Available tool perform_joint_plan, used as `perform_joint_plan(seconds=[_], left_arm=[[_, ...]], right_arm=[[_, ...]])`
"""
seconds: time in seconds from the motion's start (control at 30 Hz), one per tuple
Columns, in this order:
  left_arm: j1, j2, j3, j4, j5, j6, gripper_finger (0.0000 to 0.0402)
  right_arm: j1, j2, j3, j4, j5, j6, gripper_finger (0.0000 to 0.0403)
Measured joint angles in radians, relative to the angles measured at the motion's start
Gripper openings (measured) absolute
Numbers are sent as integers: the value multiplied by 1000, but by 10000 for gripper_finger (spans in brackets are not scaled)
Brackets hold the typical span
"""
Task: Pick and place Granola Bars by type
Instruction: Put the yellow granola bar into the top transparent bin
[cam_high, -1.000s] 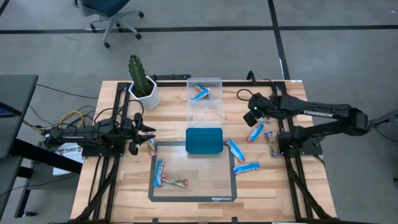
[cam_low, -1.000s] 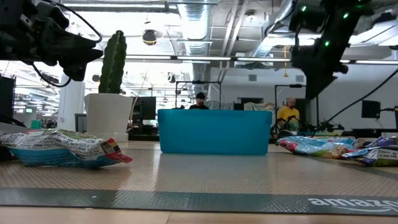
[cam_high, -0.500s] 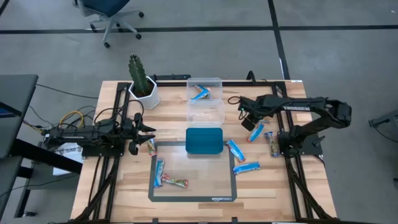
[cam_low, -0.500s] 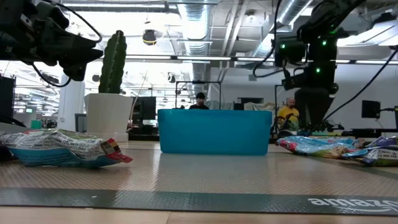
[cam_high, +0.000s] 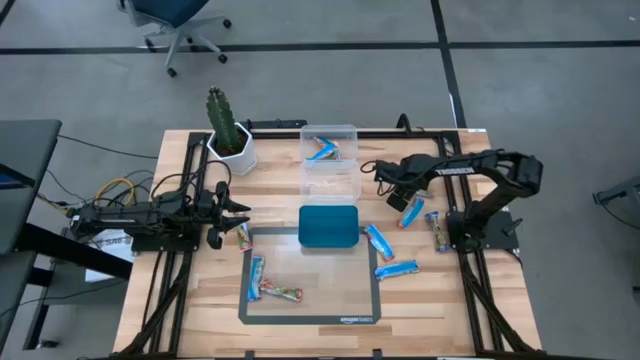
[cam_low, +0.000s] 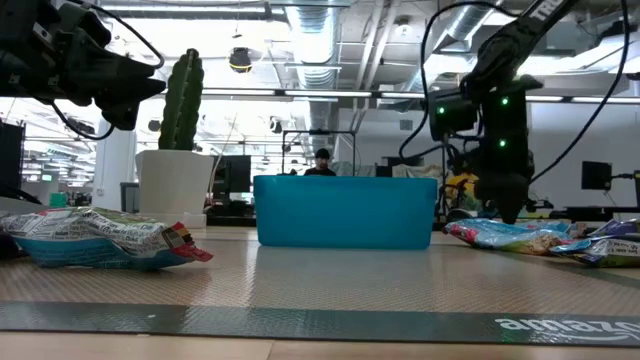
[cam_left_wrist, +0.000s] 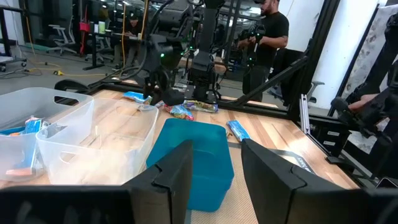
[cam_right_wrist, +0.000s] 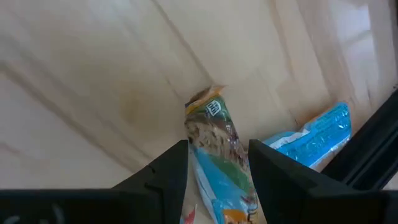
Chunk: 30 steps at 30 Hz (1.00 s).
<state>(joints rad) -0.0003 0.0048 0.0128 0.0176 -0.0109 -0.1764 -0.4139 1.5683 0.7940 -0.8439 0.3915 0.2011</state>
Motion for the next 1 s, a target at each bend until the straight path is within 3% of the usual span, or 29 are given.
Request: perform_joint_plan(seconds=[0.27, 0.7, 0.9, 1.0], left_arm=[[0, 0, 0, 0, 0, 0, 129], [0, 0, 0, 0, 0, 0, 129], [0, 0, 0, 0, 0, 0, 129], [0, 0, 0, 0, 0, 0, 129]], right_arm=[[-67, 58, 0, 15, -54, -26, 142], [-81, 62, 1, 19, -96, -27, 53], [-81, -4, 0, 58, -116, -12, 50], [-89, -72, 0, 101, -179, 21, 50]])
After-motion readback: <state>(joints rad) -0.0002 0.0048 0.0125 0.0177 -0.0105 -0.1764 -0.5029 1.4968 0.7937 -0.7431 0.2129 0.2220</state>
